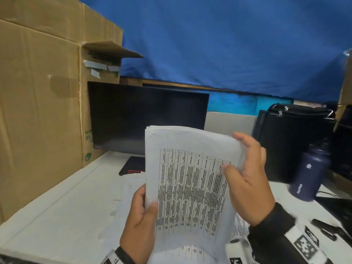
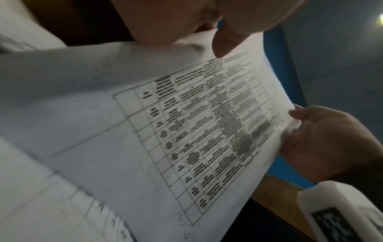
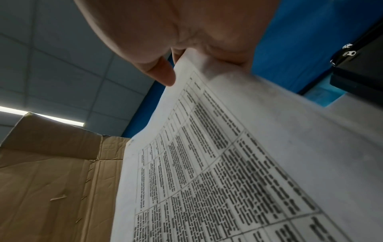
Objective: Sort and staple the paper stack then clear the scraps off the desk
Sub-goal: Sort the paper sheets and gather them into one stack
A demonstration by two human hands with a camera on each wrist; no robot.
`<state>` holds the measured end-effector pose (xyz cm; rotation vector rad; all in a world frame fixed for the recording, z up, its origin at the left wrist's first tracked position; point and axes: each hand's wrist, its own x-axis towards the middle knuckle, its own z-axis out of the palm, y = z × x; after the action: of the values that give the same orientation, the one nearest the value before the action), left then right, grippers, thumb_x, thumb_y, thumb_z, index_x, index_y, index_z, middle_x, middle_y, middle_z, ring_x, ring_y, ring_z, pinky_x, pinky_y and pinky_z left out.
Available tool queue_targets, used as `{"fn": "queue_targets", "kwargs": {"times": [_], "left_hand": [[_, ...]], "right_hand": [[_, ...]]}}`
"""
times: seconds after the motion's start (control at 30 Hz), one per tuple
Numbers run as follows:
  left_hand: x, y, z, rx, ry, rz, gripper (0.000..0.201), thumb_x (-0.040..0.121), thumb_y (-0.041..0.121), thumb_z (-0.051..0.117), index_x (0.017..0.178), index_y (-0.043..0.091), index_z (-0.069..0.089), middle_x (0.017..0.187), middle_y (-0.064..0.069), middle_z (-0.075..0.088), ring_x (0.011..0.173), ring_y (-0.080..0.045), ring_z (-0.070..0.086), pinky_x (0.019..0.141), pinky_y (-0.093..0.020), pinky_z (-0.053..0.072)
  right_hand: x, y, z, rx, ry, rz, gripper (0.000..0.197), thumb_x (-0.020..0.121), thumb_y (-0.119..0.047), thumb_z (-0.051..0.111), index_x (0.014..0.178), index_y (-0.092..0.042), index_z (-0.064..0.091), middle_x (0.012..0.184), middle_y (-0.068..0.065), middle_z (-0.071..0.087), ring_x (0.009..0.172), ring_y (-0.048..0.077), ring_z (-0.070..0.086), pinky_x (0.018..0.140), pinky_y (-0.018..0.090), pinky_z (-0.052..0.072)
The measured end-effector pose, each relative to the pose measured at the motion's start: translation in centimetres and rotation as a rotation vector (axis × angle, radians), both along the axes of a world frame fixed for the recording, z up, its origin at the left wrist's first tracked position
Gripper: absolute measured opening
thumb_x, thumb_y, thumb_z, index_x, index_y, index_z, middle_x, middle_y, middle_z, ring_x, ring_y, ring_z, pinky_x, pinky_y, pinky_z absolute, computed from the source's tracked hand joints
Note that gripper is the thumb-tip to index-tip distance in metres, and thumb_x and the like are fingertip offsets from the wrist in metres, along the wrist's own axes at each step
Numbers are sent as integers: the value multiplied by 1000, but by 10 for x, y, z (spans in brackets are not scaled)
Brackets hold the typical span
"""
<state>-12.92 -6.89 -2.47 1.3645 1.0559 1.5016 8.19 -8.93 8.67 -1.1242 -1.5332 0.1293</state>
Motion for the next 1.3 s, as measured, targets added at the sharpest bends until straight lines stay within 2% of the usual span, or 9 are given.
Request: {"fn": "queue_targets", "kwargs": {"times": [0.13,0.3,0.43,0.6,0.73,0.83,1.0,1.13,1.3], "left_hand": [[-5,7,-10,-103,-63,51,40,102,6,47,99,40,67,108,0,75,105,-25,68,102,-56,47],[-7,10,-8,-122,-200,-4,31,84,5,56,98,28,71,104,-7,76,104,-32,68,98,-52,48],[-7,7,-18,-239,-44,-141,39,75,12,60,111,23,70,109,0,77,108,-21,69,105,-48,46],[-8,4,-20,-185,104,-151,32,91,17,57,119,31,65,118,10,73,114,-12,66,107,-45,45],[-19,10,-9,-115,334,-170,25,96,10,58,107,30,67,104,10,74,97,-3,67,88,-25,49],[-33,24,-11,-104,724,-93,5,97,31,58,97,33,63,94,4,66,82,-8,63,76,-24,51],[-43,53,-14,-339,1500,-12,63,84,74,46,122,23,48,122,-3,51,104,-23,61,91,-39,52],[-30,73,-16,-455,1588,-54,103,66,91,48,137,17,40,126,-4,59,106,-23,62,84,-35,52],[-3,79,-18,-547,1515,-104,81,76,58,74,134,13,41,119,-1,60,102,-19,61,85,-30,53]], "right_hand": [[8,6,10,15,91,29,60,92,5,47,128,-40,33,123,-2,47,109,16,59,86,42,58],[20,9,20,-86,280,143,73,89,15,47,138,-36,29,102,-22,65,97,8,67,81,29,57],[18,10,-32,-342,416,134,54,86,5,61,128,-26,46,116,-4,68,106,15,67,85,33,56],[8,9,-98,-590,456,74,18,84,-16,75,100,-21,71,95,-5,77,93,14,72,70,21,53],[29,0,-96,-457,537,-69,7,81,-20,78,88,-19,75,83,-11,77,87,15,72,80,35,57],[62,-15,-91,-370,582,-180,12,80,-20,79,91,-23,74,83,-16,76,89,14,71,85,36,54],[110,-39,-97,-370,610,-340,37,77,-28,81,110,-18,69,98,-8,71,99,24,67,93,44,49],[118,-43,-95,-370,652,-340,35,78,-26,80,111,-19,68,97,-13,69,95,13,64,93,43,47],[116,-44,-93,-337,638,-311,35,82,-18,77,116,-18,68,100,-8,69,97,19,64,92,37,45]]}}
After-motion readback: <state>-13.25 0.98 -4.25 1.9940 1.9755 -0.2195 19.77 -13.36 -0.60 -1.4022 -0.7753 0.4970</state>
